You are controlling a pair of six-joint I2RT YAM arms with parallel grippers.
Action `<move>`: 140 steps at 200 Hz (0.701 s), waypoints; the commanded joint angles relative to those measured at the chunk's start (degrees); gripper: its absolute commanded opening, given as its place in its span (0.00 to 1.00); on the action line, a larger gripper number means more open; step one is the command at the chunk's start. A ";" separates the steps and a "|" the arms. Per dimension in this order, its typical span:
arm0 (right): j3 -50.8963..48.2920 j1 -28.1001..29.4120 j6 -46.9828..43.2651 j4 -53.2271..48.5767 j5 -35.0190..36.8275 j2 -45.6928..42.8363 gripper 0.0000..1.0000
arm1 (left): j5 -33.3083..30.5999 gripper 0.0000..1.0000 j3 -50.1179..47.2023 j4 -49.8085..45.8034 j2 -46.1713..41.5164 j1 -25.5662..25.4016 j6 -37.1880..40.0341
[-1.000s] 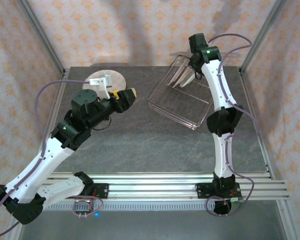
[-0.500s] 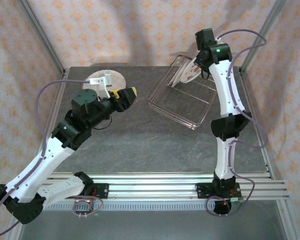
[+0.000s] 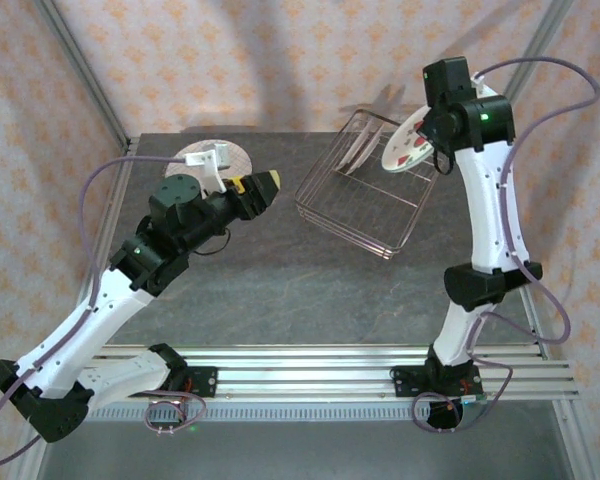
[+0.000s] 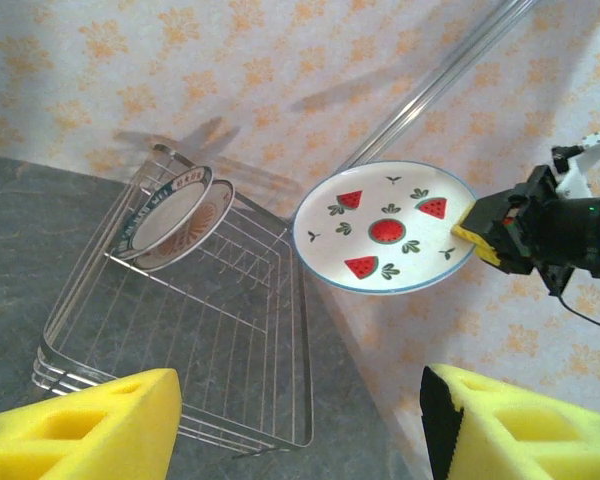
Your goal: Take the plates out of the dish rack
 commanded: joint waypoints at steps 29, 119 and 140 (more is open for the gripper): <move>-6.04 -0.22 0.24 0.66 4.34 -10.80 0.00 | 2.47 0.65 3.10 5.19 3.78 -1.22 -4.45; -22.59 -1.07 3.97 5.93 -3.15 -26.46 0.00 | 16.80 0.63 11.37 11.27 23.14 -2.53 -27.97; -26.86 -1.18 4.98 10.19 -7.07 -29.57 0.00 | 20.18 0.62 13.65 13.20 28.21 -3.23 -32.02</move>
